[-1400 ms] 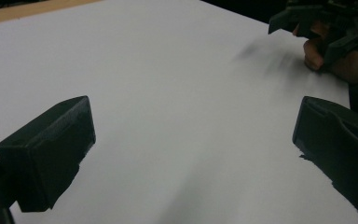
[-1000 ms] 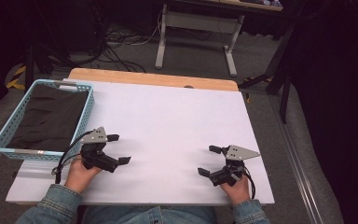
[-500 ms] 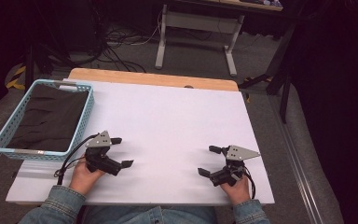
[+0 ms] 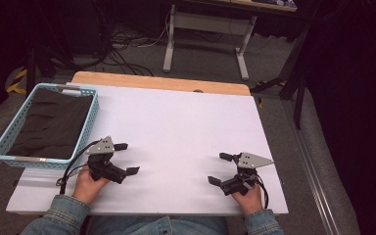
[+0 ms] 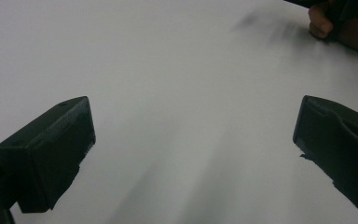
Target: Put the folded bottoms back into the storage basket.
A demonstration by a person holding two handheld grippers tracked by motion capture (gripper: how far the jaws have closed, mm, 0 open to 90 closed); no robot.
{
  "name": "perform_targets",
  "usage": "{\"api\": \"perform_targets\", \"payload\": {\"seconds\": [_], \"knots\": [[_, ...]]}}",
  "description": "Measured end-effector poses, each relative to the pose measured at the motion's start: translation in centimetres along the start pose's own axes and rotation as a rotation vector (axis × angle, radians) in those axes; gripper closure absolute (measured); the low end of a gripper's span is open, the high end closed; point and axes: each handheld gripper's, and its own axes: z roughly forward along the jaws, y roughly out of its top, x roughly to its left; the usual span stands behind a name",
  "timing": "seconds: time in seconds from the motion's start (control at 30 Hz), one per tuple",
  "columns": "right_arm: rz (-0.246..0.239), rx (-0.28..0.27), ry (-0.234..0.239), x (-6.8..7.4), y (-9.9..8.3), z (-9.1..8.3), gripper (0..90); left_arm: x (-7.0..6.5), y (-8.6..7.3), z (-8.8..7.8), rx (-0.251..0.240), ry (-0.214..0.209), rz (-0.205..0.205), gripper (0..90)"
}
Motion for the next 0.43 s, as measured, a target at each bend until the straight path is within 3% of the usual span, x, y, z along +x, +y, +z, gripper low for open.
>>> {"api": "perform_targets", "payload": {"seconds": [0.43], "knots": [[-0.001, 0.0, 0.003, 0.01, 0.0, 0.01, 0.2, -0.24, 0.1, -0.1, -0.003, 0.042, 0.023, 0.0]]}}
